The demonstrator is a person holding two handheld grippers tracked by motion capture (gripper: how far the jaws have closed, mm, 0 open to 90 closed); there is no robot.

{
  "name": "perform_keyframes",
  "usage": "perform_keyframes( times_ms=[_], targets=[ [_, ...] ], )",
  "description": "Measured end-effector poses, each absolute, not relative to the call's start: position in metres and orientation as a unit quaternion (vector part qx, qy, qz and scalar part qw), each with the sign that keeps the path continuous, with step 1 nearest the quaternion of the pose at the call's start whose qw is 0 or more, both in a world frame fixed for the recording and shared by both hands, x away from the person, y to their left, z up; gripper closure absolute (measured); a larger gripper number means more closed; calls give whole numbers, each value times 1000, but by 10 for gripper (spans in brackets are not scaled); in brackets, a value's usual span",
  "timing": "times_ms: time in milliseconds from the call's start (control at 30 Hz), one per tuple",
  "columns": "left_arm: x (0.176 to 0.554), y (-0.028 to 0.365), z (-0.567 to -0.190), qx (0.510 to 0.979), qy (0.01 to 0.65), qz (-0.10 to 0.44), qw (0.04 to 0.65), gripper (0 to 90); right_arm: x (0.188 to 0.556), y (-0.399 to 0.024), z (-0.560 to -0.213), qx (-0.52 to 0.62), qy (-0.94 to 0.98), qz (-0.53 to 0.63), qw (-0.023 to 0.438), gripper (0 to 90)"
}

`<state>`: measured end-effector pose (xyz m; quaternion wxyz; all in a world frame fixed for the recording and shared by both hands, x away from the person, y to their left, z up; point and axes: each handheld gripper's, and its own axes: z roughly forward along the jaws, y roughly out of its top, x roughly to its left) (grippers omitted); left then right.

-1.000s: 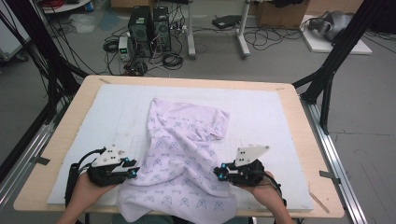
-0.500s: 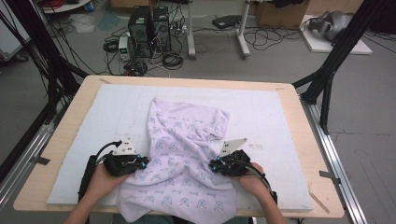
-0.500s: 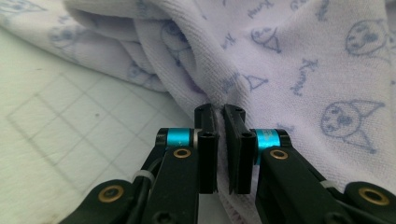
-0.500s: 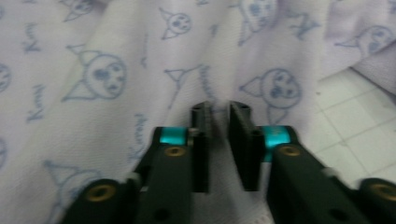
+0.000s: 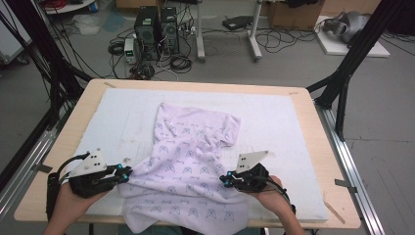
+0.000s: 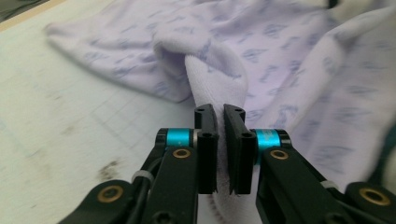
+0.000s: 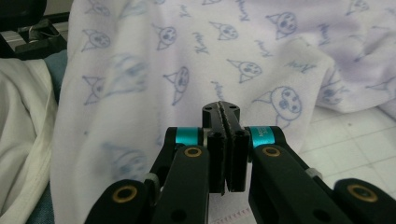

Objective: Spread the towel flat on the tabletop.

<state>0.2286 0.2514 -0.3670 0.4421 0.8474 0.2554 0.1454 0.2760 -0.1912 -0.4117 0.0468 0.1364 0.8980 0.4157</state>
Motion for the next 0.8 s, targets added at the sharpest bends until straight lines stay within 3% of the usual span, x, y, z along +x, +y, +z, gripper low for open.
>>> perform_keyframes(
  times_ms=[67, 167, 433, 600, 667, 733, 800],
  targets=[
    [227, 249, -365, 853, 245, 141, 439, 694, 279, -193, -409, 140, 896, 418, 53, 893],
    [237, 246, -370, 853, 246, 139, 438, 625, 290, -195, -406, 158, 890, 421, 72, 827],
    [294, 225, -409, 862, 276, 124, 406, 733, 319, -191, -420, 200, 896, 385, 93, 678],
    [301, 195, -431, 880, 262, 92, 386, 641, 328, -185, -435, 213, 903, 369, 62, 597],
    [300, 185, -436, 889, 251, 90, 372, 606, 329, -180, -440, 209, 908, 360, 53, 596],
    [299, 178, -438, 892, 245, 93, 370, 612, 329, -180, -440, 209, 906, 365, 53, 662],
    [301, 176, -438, 892, 238, 81, 375, 682, 326, -178, -439, 199, 909, 363, 56, 723]
  ],
)
